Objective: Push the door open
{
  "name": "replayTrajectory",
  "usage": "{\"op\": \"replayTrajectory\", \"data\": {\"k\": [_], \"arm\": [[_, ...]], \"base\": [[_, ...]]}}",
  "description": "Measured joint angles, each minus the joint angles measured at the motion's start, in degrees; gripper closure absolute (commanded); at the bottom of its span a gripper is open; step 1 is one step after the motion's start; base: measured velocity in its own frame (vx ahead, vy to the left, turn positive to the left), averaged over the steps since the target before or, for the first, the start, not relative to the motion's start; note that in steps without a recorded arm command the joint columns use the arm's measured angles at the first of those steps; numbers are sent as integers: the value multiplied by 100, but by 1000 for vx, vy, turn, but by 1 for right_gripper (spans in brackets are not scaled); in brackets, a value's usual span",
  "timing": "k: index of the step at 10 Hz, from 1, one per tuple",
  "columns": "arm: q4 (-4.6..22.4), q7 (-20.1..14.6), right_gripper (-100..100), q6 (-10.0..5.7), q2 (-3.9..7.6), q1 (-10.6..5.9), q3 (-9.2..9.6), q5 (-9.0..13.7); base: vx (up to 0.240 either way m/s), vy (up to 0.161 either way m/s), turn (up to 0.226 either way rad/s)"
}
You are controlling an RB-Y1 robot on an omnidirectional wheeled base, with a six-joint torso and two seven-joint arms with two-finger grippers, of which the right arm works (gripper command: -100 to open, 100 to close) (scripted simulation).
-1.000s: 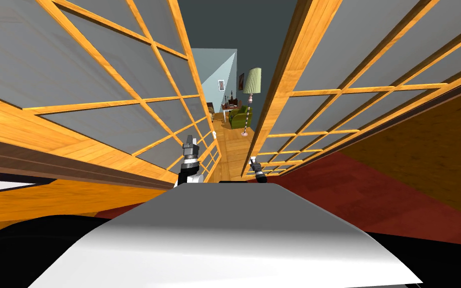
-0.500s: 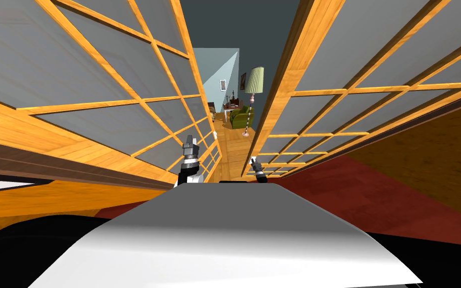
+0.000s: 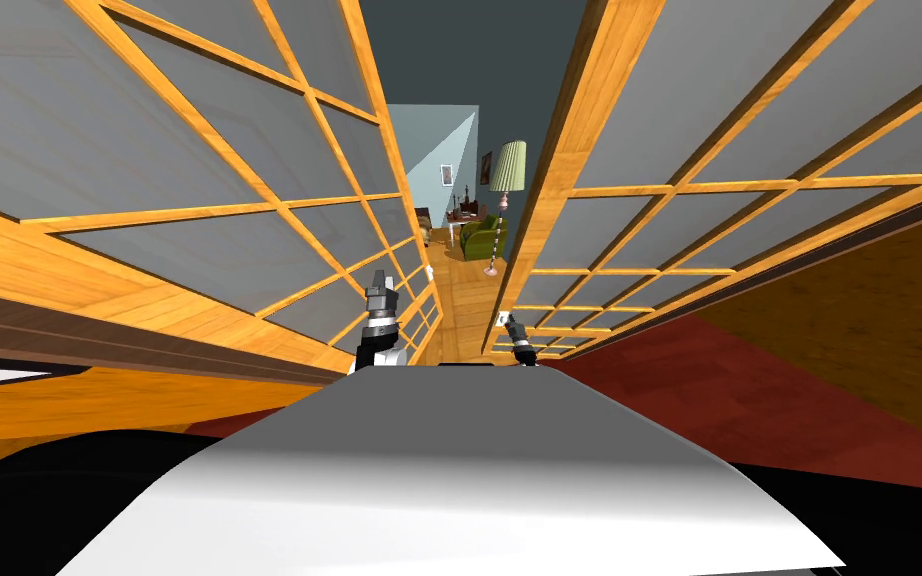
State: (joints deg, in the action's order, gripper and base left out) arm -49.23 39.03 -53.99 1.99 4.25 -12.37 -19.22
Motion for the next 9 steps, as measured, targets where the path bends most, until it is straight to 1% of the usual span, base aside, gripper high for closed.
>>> {"op": "replayTrajectory", "data": {"k": [1, 3, 4, 5, 6, 8, 9], "arm": [[-76, 36, -100, 9, 39, 91, -24, -40], [-66, 228, -100, -22, 78, 134, -71, -118], [-117, 325, -100, -13, 97, 188, -94, -170], [-123, 442, -100, -24, 126, 232, -130, -223], [-183, 561, -100, -36, 154, 324, -162, -287], [-147, 860, -100, -110, 218, 421, -257, -411], [-187, 1012, -100, -134, 239, 506, -297, -483]], "base": [[-14, 67, -32], [-32, 62, -34], [-37, 88, -41], [-35, 83, -60], [-38, 84, -56], [-22, 84, -49], [-33, 98, -47]]}}
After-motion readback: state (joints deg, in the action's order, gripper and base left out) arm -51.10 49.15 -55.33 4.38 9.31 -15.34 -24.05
